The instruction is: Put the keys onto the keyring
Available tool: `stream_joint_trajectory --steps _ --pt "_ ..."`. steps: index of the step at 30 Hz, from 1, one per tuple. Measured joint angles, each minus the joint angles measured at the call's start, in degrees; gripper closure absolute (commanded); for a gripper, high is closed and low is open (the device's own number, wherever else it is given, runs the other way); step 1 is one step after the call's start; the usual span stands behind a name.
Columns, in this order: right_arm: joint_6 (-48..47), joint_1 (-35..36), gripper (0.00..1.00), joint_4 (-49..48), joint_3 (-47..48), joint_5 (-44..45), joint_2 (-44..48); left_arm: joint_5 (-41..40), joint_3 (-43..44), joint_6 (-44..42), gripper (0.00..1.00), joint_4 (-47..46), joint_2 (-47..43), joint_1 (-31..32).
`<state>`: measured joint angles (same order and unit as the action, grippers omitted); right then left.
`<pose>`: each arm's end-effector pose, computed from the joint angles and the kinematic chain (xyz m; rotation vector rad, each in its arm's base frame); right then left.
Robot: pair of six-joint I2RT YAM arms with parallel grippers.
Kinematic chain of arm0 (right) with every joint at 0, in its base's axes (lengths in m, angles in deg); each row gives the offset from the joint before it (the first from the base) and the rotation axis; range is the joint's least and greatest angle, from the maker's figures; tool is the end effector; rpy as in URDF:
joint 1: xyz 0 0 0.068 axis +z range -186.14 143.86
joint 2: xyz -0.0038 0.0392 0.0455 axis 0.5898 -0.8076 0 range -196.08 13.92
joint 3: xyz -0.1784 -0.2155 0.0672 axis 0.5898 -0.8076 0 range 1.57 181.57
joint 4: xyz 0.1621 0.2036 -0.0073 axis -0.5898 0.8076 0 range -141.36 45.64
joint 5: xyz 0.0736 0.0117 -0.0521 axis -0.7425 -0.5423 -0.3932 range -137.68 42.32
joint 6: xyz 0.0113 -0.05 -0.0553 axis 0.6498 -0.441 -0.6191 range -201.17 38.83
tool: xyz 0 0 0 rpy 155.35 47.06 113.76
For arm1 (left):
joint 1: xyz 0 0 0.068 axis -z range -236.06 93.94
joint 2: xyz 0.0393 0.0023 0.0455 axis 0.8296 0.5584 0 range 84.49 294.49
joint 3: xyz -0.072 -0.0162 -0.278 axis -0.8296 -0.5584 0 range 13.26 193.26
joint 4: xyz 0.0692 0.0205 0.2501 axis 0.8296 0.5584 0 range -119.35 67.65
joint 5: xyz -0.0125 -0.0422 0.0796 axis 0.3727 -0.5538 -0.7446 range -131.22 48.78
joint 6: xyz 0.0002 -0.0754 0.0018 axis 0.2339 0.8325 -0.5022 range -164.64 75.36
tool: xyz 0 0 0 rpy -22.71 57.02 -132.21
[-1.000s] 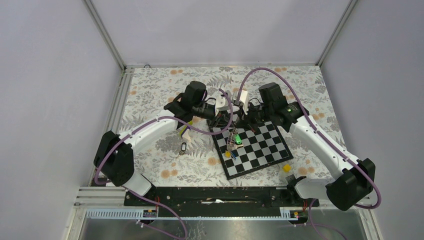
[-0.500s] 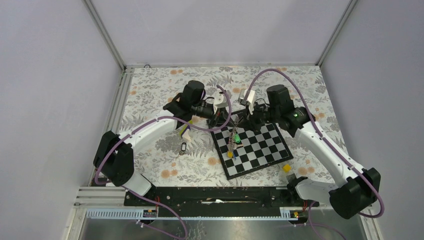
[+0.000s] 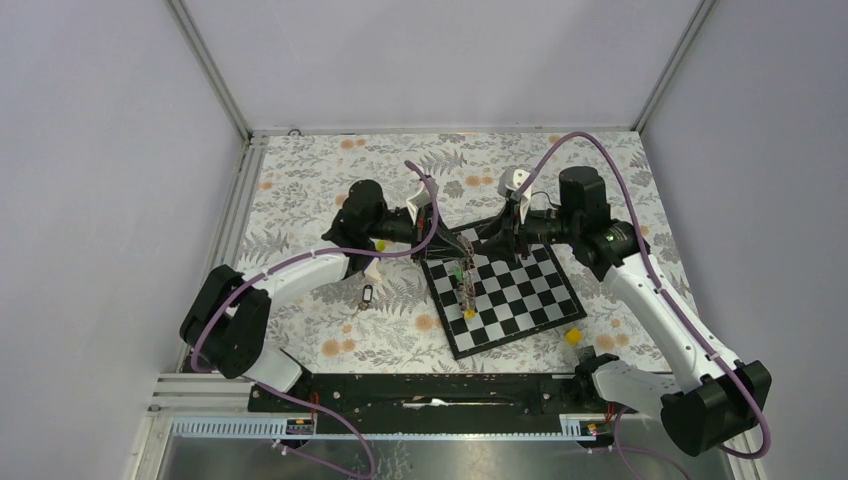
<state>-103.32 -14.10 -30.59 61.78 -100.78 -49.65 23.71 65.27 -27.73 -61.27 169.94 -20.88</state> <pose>0.2080 0.1391 0.3634 -1.2349 1.4698 0.9114 0.2408 -0.2402 0.3050 1.2004 1.3852 -1.5569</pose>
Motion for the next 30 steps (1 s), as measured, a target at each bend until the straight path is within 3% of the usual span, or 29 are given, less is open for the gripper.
stream_joint_trajectory --steps 8,27,30 --pt "0.57 -0.04 0.58 -0.98 -1.18 -3.28 -0.07 -0.24 -1.03 8.7 1.0 -9.88 0.0 0.0" --pt "2.93 -0.09 0.74 -4.81 -3.13 -5.07 -0.83 -1.53 -1.79 12.46 1.0 -12.07 0.0 0.0" --pt "3.43 -0.09 0.8 -5.16 -3.72 -5.14 -1.11 -1.7 -1.79 12.98 1.0 -12.59 0.0 0.0"
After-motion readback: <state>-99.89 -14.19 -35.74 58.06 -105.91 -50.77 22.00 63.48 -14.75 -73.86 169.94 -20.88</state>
